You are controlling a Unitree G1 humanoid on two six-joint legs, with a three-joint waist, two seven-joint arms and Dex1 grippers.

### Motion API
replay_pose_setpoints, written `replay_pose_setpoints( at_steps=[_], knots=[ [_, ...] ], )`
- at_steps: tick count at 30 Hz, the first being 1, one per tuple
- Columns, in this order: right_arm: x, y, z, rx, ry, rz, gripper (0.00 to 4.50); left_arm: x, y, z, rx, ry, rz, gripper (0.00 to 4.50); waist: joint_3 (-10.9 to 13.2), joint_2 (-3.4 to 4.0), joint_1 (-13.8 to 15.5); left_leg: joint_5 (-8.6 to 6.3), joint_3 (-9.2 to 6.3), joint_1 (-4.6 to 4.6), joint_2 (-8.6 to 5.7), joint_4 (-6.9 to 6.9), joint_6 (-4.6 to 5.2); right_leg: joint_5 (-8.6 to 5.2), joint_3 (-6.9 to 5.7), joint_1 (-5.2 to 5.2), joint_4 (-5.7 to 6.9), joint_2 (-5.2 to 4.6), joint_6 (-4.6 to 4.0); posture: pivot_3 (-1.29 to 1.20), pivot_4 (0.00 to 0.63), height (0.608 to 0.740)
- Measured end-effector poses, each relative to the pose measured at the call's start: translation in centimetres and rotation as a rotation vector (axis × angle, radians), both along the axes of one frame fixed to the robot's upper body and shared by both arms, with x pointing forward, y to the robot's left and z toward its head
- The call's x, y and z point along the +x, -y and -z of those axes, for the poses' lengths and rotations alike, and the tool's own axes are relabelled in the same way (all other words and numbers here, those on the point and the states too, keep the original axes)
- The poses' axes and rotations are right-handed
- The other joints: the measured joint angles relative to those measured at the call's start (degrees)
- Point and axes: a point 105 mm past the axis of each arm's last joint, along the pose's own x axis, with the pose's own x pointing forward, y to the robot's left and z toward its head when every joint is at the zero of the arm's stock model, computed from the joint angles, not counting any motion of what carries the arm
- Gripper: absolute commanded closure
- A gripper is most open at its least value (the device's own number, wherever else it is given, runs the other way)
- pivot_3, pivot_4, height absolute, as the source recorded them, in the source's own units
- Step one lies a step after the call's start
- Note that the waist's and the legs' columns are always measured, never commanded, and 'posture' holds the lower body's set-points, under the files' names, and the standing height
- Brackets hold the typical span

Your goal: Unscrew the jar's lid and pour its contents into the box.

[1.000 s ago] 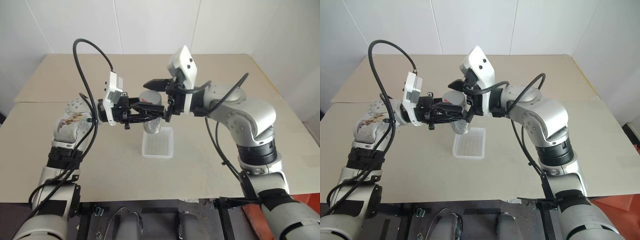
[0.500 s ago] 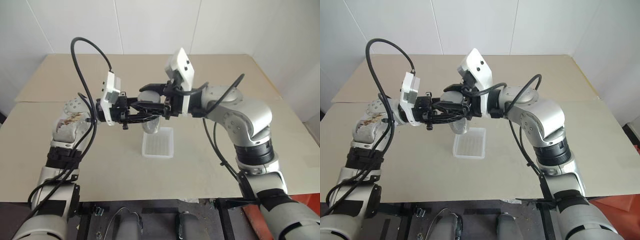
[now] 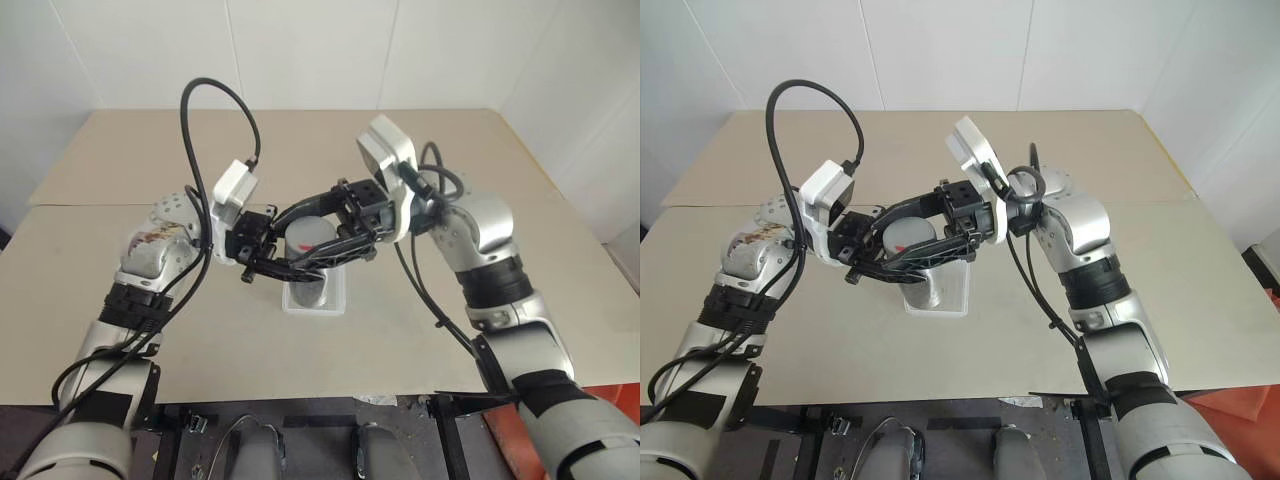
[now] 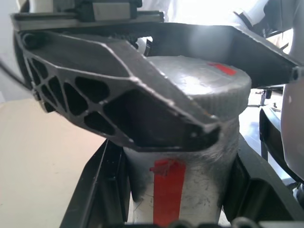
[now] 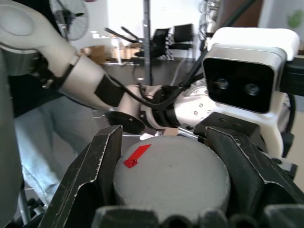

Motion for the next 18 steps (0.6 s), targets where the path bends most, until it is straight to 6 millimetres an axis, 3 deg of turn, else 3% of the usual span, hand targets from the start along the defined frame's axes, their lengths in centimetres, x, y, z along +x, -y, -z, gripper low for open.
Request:
replay_pose_setpoints(
  at_steps=[4,14,18],
  knots=[
    [0.2,-0.2,0.0,0.007,0.034,0.014,0.13,0.1,-0.4,0.0,-0.005,-0.006,-0.011,2.47,0.0,0.01,0.4,0.00,0.00,-0.04,-0.01,0.02,0.00,0.00,-0.01,0.00,0.00,-0.03,0.00,0.00,0.150,0.740],
    [1.0,2.6,-0.6,0.097,0.083,0.386,0.06,2.2,-4.0,0.3,-0.035,-0.012,-0.243,2.47,0.0,0.01,0.7,0.00,-0.01,-0.08,-0.03,0.04,0.00,0.00,-0.04,-0.02,-0.01,-0.07,0.00,0.00,0.150,0.740],
    [0.8,1.9,-1.4,0.113,0.088,0.495,0.06,2.6,-4.2,0.7,-0.038,-0.020,-0.285,2.47,0.0,0.01,0.4,0.00,-0.01,-0.04,0.00,0.03,0.00,0.00,-0.03,-0.02,0.02,-0.02,0.00,0.00,0.150,0.740]
  ],
)
